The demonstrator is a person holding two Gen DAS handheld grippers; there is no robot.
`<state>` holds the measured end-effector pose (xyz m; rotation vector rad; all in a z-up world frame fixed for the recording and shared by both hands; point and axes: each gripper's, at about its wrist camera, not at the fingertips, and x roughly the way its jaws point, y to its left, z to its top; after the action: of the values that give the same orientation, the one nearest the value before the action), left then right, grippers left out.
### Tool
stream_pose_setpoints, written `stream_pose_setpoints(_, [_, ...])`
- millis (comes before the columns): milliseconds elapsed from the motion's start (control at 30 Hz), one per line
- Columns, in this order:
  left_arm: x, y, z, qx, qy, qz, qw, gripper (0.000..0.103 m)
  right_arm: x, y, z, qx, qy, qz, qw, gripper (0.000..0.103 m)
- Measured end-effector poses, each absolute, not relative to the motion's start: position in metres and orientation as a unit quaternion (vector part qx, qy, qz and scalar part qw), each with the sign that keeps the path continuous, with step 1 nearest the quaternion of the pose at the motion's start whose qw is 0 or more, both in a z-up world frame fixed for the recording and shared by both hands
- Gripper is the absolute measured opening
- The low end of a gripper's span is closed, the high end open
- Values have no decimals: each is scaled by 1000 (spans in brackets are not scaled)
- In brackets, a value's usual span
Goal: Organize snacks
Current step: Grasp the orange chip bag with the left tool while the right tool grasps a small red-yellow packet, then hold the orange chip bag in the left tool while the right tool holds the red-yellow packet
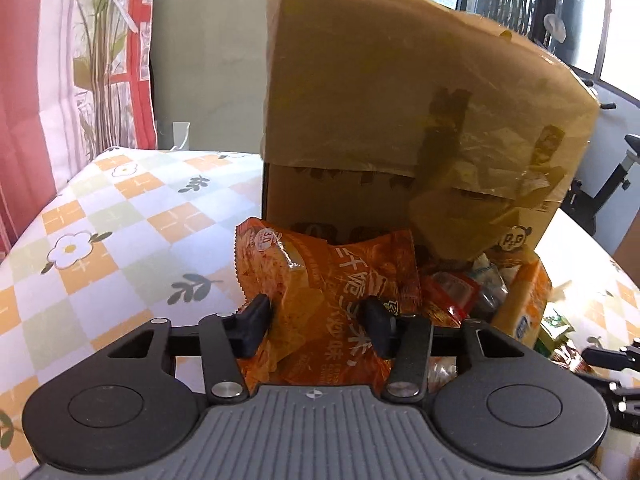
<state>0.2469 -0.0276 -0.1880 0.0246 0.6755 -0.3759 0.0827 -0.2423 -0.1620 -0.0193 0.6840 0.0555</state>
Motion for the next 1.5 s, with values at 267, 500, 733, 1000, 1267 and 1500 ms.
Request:
stream_pose_setpoints(267, [222,-18,-186,0,334,-188,924,53,83,-243,-159,-3,342,21,940,34])
stream_pose_setpoints(500, [208,-15,-189,-4,329,-185,926,54,92,-249,-159,10,367,16,930,56])
stream_pose_setpoints(733, [206,-22,-194,5,324,-165,932,61,108,-240,-162,-20,376,18,926,61])
stream_pose_setpoints(1000, [206,-23,-198,7,321,-147,935,69,97,-241,-159,-20,370,21,929,46])
stream_pose_setpoints(1267, [207,-23,-200,1,329,-143,933,74,92,-239,-154,-13,357,20,934,32])
stream_pose_setpoints(1500, [206,-21,-202,-12,329,-141,934,75,89,-244,-151,-3,366,32,930,62])
